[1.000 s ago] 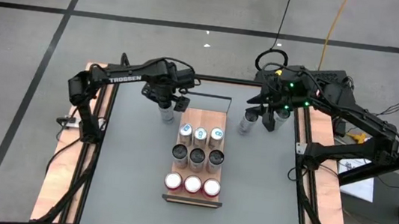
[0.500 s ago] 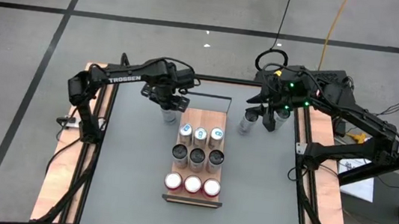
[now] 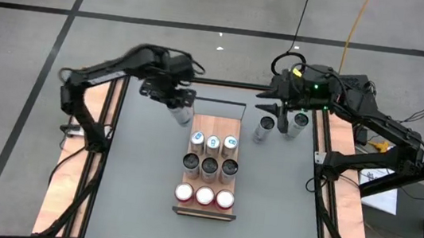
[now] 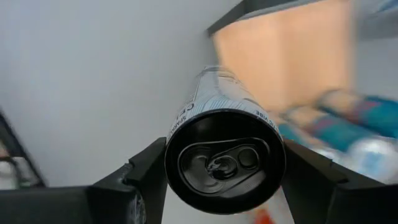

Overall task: Sort soda cans
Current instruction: Put the left white blue soda can on the shelf

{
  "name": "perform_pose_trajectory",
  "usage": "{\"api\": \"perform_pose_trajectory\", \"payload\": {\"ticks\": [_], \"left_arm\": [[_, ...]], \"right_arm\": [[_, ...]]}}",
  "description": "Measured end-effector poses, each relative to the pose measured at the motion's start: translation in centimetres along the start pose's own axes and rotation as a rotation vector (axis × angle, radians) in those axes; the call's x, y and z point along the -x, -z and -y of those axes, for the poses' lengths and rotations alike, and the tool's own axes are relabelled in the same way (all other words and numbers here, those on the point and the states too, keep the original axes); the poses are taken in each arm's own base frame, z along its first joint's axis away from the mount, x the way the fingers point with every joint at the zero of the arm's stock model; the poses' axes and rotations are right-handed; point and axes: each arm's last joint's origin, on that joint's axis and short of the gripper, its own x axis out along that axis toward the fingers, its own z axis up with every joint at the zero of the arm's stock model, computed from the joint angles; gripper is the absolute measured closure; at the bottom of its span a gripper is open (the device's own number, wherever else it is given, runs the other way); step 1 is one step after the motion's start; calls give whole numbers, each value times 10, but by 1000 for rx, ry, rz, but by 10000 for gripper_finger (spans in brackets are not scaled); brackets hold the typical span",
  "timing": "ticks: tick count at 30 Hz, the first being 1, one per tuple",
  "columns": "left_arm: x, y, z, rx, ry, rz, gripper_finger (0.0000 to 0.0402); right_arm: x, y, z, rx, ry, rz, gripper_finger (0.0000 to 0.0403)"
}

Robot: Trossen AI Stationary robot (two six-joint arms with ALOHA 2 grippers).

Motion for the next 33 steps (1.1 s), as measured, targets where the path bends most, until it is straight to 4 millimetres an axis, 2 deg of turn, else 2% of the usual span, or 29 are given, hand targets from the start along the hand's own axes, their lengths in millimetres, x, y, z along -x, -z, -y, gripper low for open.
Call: {"api": "perform_pose_trajectory", "payload": {"ticks": [5,12,20,27,33], "left_arm": [[49,19,-13,85,142,92,165],[82,41,-27,146,299,178,165],[104,49,-21,149,522,272,165],[107,45,-11,180,600,311,165],[109,44,-7,243,635,335,165]], "right_arm": [[-8,-8,4,22,19,73,275],[-32,-6,10,47,9,62,267],[-47,-9,14,65,12,101,201],[-49,-16,10,156,14,167,130],[-50,-17,7,206,7,171,95]]}}
